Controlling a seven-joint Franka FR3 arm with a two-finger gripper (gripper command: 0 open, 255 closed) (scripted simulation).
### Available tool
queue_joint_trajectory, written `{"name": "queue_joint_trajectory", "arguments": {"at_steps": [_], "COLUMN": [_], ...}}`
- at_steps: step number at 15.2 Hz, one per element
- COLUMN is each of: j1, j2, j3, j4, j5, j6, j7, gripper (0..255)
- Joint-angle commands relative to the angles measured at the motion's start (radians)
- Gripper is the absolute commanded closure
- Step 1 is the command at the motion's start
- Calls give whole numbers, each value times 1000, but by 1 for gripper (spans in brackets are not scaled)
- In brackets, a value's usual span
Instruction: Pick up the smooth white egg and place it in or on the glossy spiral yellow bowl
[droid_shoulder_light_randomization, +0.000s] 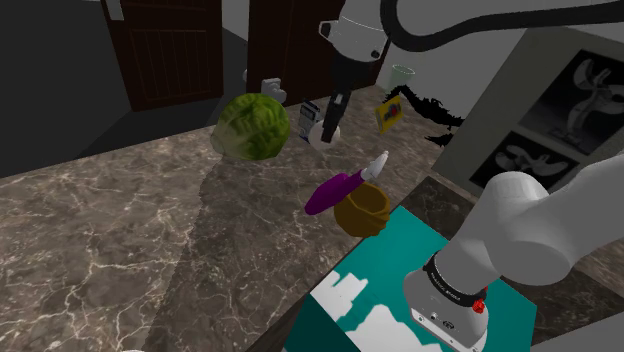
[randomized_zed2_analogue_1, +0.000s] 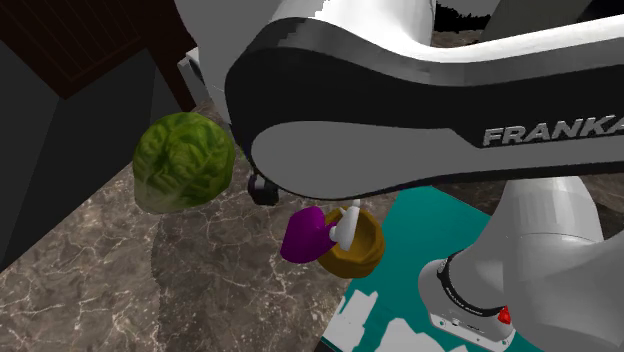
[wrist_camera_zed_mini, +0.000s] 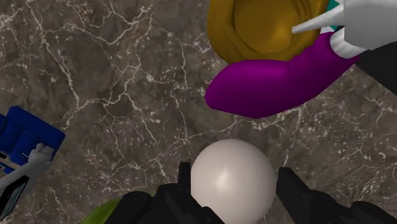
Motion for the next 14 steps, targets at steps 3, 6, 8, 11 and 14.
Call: {"name": "queue_joint_trajectory", "arguments": {"at_steps": [3, 6, 8, 11, 14], "j1": [7, 13, 18, 26, 27], "j2": [-172, -312, -408, -556, -564], "j3": [4, 6, 8, 12, 13], "j4": [-115, -196, -243, -304, -348], "j5": [7, 12, 15, 21, 22], "j6": [-56, -116, -165, -252, -216], "j7": [6, 9, 13, 19, 19], "gripper": [255, 255, 255, 255, 255]}}
